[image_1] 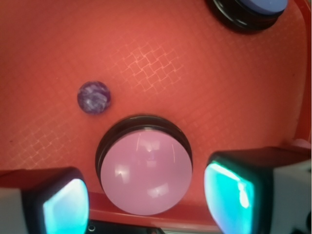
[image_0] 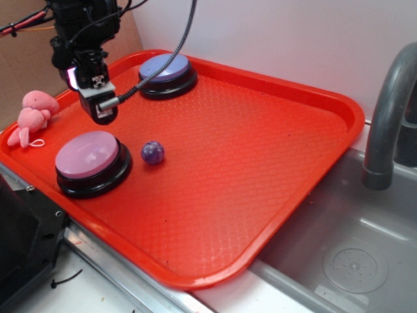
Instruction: Push the pink button.
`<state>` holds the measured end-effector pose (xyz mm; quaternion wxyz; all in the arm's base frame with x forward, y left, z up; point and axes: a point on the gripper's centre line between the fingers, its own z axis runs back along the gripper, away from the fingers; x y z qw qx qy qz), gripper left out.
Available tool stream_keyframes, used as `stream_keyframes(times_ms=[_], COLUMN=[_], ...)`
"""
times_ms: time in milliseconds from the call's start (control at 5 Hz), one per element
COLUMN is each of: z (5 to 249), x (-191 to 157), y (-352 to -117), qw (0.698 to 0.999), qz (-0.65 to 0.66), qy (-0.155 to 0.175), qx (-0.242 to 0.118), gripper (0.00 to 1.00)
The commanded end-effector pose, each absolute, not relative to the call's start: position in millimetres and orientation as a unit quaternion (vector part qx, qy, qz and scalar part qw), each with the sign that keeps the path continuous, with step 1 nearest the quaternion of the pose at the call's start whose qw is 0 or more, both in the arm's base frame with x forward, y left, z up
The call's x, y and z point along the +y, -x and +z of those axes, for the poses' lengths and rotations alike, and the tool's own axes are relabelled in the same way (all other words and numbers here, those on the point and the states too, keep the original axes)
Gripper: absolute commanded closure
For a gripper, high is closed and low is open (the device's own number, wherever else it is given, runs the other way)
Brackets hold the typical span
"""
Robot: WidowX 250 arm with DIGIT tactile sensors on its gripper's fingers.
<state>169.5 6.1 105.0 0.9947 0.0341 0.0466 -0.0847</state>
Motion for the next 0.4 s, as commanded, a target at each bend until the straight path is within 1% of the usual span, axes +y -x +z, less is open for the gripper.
stream_keyframes(times_ms=[0, 200], z=[129.3, 133.5], x=[5.6, 5.2], y=[-184.2, -185.3], qw=[0.996, 0.996], qz=[-0.083, -0.082], qy=[-0.027, -0.019], qx=[-0.006, -0.011], gripper=[0.0, 0.0])
